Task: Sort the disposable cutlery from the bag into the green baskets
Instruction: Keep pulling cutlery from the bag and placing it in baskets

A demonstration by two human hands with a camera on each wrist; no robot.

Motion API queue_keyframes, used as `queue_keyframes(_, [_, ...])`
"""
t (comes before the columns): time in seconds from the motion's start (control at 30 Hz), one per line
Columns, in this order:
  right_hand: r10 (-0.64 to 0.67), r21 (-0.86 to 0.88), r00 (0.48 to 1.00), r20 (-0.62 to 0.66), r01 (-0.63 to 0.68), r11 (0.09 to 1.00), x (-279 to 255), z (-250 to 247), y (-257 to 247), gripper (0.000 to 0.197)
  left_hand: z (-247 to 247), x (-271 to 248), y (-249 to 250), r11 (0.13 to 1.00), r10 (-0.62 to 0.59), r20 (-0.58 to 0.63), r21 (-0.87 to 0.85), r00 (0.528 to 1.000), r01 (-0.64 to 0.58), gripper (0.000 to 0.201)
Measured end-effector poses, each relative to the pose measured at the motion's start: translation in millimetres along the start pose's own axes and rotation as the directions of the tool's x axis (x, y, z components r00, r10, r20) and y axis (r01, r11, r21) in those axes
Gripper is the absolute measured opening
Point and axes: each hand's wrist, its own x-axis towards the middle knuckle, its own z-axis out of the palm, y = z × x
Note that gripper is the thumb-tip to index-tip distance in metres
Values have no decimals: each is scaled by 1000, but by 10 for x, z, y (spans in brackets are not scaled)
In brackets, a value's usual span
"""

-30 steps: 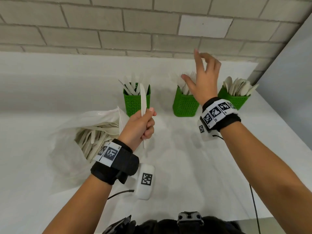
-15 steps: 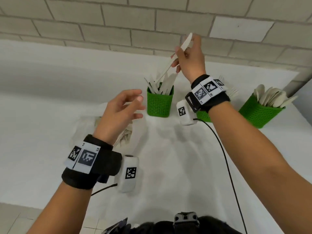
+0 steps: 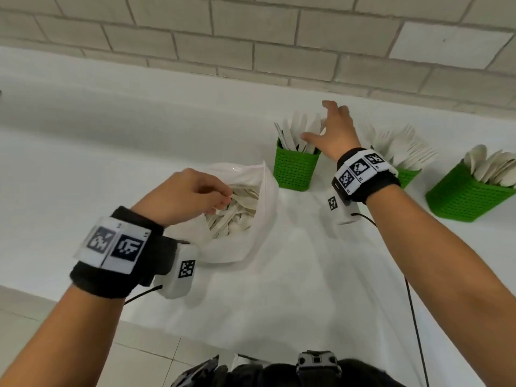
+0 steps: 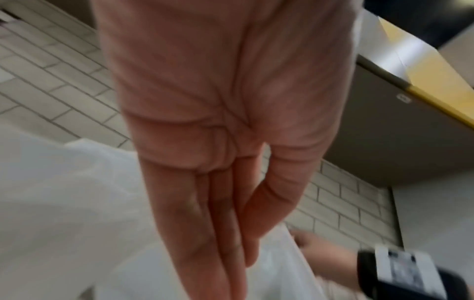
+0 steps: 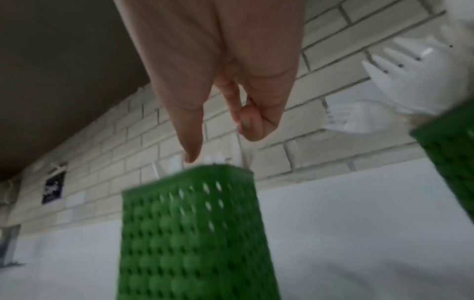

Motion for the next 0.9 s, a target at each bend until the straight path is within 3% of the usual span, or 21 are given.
queue_keyframes(0.1, [-165, 13, 982, -93, 167, 986, -173, -142, -331, 36, 58, 74, -7, 966, -28, 10, 257, 1000, 25, 26])
queue_keyframes(0.13, [-235, 81, 969, -71, 240, 967, -285, -179, -498, 26, 68, 97, -6, 953, -27, -6, 303, 1000, 27, 33])
queue_keyframes(0.17, [-305, 175, 952, -10, 302, 937, -419, -193, -675, 18, 66, 115, -7, 942, -31, -21, 333, 999, 36, 38])
queue_keyframes(0.23, [-413, 297, 882, 229, 341, 892, -693, -127, -1000, 12, 46, 150, -14, 923, -43, -34, 380, 998, 53, 44])
queue_keyframes(0.3, [-410, 247, 763, 500, 328, 912, -852, 88, -1197, 17, 26, 155, -14, 890, -17, -46, 455, 999, 36, 36])
queue_keyframes(0.37, [-333, 56, 690, 642, 390, 919, -876, 333, -1240, 24, 15, 151, -46, 840, 27, -88, 542, 996, 25, 35])
queue_keyframes(0.47, [-210, -112, 692, 691, 390, 914, -838, 542, -1127, 37, 29, 94, -138, 658, 14, -255, 730, 967, 184, 62])
queue_keyframes(0.53, [-202, -138, 705, 680, 394, 909, -826, 561, -1043, 47, 26, 69, -189, 587, 19, -328, 768, 945, 255, 71])
queue_keyframes(0.6, [-227, -147, 709, 668, 425, 893, -797, 534, -959, 65, 13, 55, -255, 620, -72, -304, 732, 950, 281, 81])
queue_keyframes(0.67, [-252, -143, 704, 664, 451, 881, -733, 479, -872, 80, -4, 35, -284, 739, -179, -192, 621, 965, 261, 85])
queue_keyframes(0.77, [-264, -143, 665, 699, 491, 859, -670, 357, -763, 88, 16, -49, -246, 840, -196, -97, 497, 976, 218, 73])
queue_keyframes(0.9, [-248, -162, 617, 747, 531, 832, -715, 345, -762, 94, 92, -145, -152, 927, -217, -113, 287, 970, 241, 73])
